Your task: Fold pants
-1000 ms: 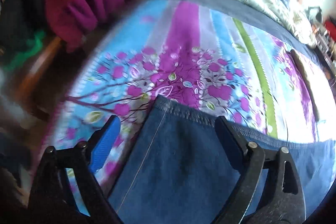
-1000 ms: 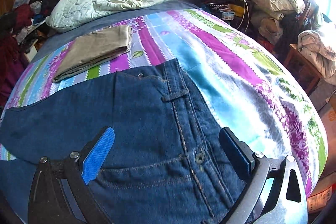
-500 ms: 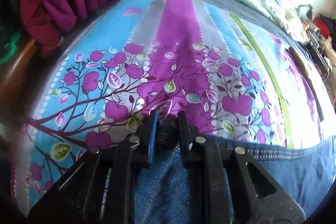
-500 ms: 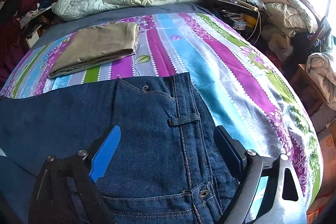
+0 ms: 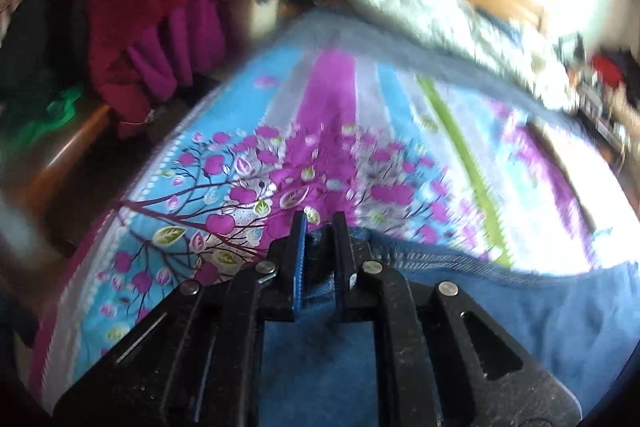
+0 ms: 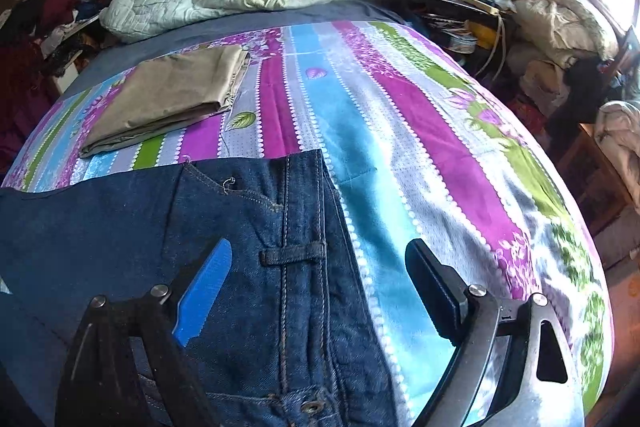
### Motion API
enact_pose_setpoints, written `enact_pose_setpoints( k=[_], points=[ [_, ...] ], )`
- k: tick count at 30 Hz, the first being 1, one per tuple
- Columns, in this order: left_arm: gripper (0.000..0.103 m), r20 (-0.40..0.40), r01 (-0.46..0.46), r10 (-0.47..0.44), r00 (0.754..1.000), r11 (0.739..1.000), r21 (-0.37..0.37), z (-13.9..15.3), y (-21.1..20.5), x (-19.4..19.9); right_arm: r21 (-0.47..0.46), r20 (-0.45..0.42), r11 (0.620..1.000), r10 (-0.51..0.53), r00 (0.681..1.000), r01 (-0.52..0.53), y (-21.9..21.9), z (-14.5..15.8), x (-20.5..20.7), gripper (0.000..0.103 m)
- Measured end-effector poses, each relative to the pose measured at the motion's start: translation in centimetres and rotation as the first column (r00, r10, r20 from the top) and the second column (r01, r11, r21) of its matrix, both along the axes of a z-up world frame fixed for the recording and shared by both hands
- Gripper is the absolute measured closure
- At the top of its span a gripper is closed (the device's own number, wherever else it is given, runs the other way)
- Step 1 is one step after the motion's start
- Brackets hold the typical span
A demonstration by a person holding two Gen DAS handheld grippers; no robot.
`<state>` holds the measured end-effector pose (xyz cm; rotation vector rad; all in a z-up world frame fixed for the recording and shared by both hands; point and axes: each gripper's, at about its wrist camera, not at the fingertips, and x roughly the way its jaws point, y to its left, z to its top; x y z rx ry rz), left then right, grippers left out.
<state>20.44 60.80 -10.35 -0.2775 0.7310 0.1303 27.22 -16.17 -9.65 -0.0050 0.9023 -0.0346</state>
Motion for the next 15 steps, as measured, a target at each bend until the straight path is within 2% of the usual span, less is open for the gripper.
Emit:
enact_pose_setpoints(
  k=[2,4,6,11,12,14,15],
  points=[
    [0.091,0.023,-0.039,0.041,0.999,0.998,-0.051,0.8,0.1,-0.4,-0.007,-0.007,0.994,0.105,0.994,-0.105,-0.8,0.0,2.0,0.011],
    [0.091,0.013,-0.072,0.072,0.997,0.995,-0.063,1.2,0.0,-0.9,-0.01,0.005,0.989,0.15,0.989,-0.15,-2.2,0.0,4.3,0.011],
    [0.091,-0.014,-0.101,0.1,0.995,0.994,-0.049,0.8,-0.6,-0.4,0.078,0.006,0.978,0.196,0.981,-0.196,-3.4,-0.6,6.8,0.011],
    [0.091,-0.027,-0.173,0.172,0.985,0.983,-0.061,0.8,-1.5,-0.3,0.132,-0.031,0.939,0.324,0.945,-0.318,-2.4,-3.9,12.2,0.015],
    [0.091,-0.033,-0.181,0.179,0.983,0.982,-0.053,0.7,-1.7,-0.1,0.139,-0.053,0.936,0.333,0.942,-0.323,-2.3,-4.9,13.2,0.02],
    [0.091,-0.032,-0.193,0.192,0.981,0.98,-0.048,0.9,-2.0,-0.1,0.172,-0.084,0.931,0.34,0.937,-0.323,-2.3,-6.7,14.5,0.04],
    [0.091,-0.03,-0.196,0.195,0.98,0.979,-0.05,1.0,-2.1,-0.2,0.215,-0.093,0.922,0.349,0.933,-0.323,-2.4,-7.6,15.0,0.054]
  ],
)
